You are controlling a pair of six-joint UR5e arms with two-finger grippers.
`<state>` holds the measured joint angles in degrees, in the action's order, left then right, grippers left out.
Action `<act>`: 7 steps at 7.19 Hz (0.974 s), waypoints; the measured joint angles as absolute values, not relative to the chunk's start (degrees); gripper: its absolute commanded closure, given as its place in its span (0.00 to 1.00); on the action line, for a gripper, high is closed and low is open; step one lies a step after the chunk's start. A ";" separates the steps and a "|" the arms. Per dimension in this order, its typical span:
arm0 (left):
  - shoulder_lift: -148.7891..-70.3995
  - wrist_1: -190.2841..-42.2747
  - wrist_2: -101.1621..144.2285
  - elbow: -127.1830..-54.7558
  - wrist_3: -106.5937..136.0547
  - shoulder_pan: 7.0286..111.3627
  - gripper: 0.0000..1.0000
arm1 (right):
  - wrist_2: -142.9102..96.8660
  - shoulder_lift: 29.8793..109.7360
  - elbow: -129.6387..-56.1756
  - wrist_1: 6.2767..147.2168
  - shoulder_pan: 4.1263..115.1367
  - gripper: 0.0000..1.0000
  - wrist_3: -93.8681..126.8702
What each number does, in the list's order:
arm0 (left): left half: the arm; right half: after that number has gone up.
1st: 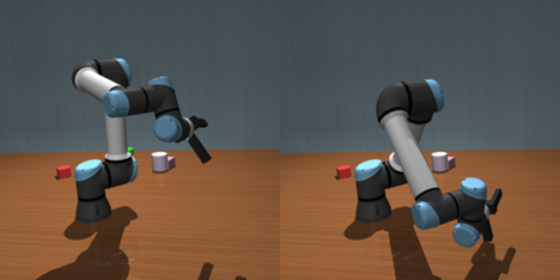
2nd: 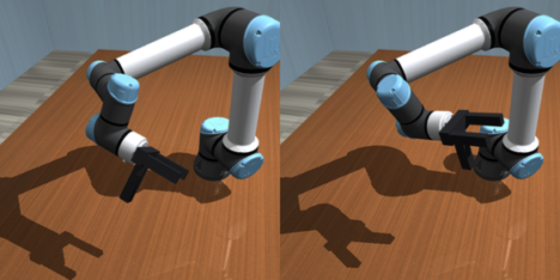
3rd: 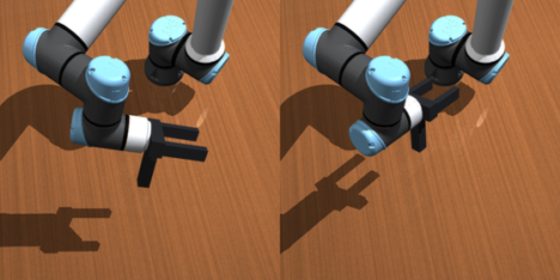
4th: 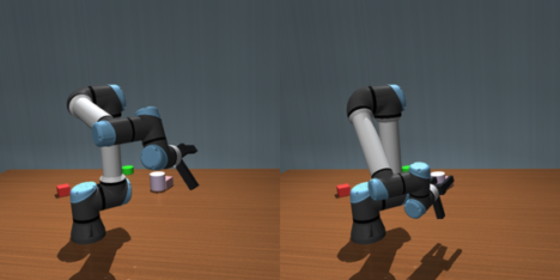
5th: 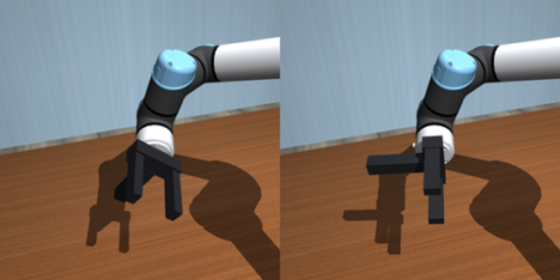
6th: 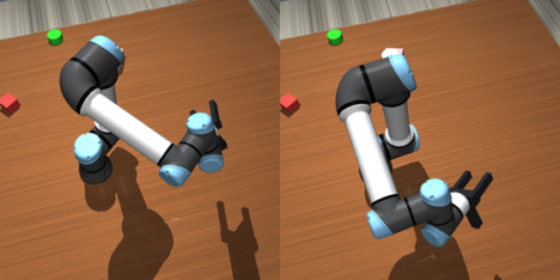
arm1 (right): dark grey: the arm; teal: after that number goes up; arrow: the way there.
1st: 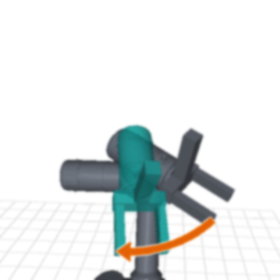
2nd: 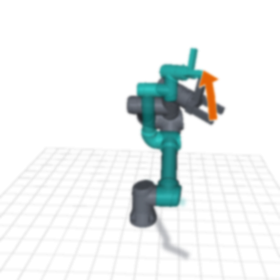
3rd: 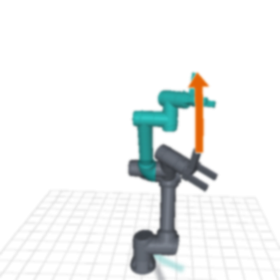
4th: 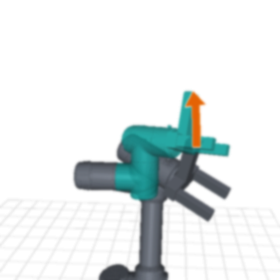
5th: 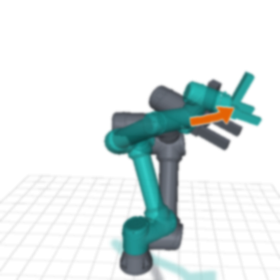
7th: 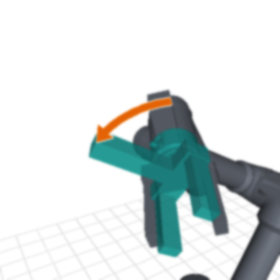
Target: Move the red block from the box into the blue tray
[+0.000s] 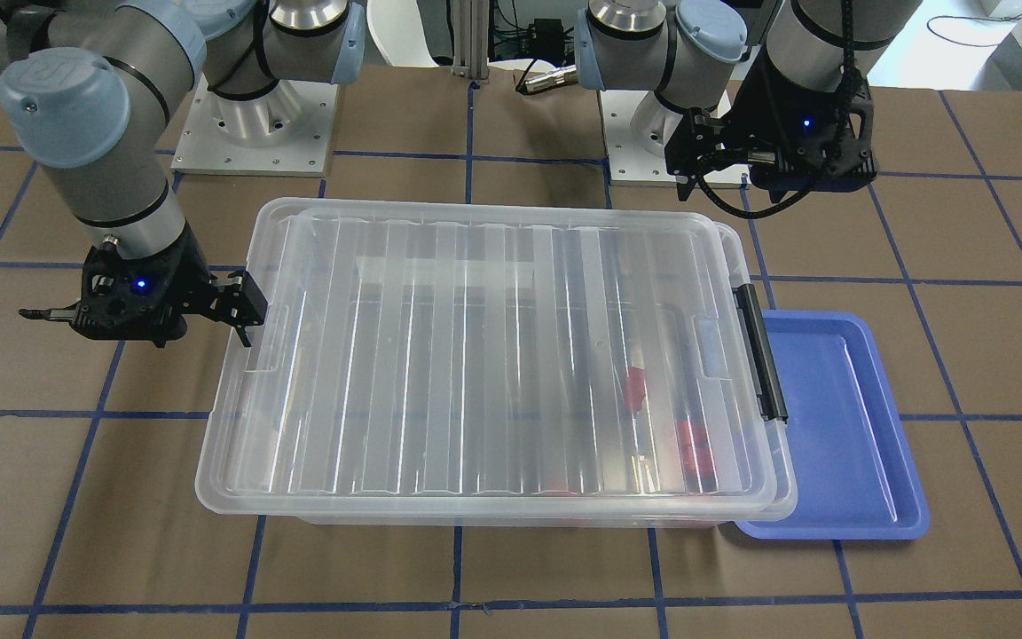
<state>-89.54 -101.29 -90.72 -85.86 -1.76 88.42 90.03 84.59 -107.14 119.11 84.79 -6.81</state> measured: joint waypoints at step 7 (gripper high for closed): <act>-89.47 -101.33 -91.07 -85.87 -1.76 88.37 0.00 | 91.32 85.38 -107.23 118.69 77.53 0.00 -17.14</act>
